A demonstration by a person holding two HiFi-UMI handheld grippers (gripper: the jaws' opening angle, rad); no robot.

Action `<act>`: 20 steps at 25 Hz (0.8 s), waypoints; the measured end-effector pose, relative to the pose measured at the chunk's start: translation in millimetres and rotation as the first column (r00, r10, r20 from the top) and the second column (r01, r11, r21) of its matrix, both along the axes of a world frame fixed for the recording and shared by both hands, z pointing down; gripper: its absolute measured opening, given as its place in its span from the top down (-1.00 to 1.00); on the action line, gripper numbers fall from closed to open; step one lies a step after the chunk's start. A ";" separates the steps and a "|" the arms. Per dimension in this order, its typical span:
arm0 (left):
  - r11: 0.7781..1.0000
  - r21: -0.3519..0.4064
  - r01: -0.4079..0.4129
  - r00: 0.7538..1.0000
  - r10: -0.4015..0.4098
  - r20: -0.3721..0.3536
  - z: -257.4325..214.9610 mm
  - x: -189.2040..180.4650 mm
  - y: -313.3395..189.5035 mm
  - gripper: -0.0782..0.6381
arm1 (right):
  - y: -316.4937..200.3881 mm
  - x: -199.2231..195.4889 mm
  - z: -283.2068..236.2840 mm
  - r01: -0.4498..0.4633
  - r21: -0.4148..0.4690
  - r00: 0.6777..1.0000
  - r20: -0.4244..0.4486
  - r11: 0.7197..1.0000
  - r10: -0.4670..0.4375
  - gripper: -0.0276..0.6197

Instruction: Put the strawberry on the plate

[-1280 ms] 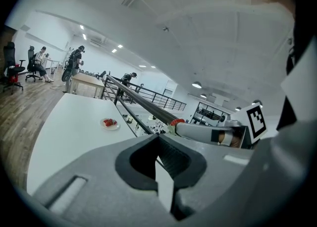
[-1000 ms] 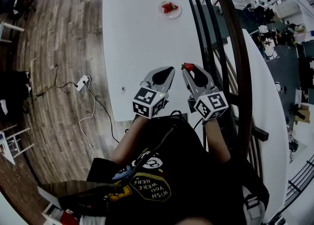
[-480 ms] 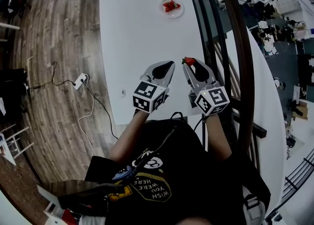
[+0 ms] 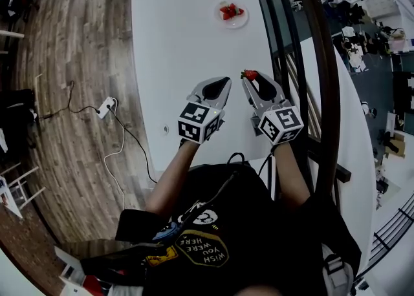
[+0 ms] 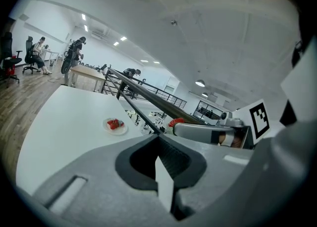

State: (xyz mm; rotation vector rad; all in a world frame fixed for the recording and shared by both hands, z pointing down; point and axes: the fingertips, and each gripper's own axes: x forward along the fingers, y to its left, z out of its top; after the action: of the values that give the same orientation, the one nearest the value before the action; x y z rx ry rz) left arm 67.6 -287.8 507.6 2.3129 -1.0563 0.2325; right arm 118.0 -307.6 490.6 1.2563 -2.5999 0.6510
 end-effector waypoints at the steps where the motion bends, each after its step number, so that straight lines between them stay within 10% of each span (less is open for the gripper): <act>1: 1.000 -0.004 -0.002 1.000 0.002 0.005 3.6 -0.8 -4.2 0.77 | -4.7 -1.6 3.4 0.000 -0.003 1.000 -0.003 1.000 0.000 0.51; 20: 0.999 -0.049 -0.008 0.998 0.011 0.055 54.9 -12.9 -84.1 0.77 | -77.1 -10.1 55.7 -0.013 -0.042 0.999 -0.053 0.999 0.011 0.51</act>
State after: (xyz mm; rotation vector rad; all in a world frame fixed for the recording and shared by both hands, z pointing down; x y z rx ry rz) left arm 54.6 -371.9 562.5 2.2801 -1.0558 0.3244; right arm 107.9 -384.7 546.4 1.2595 -2.5250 0.6624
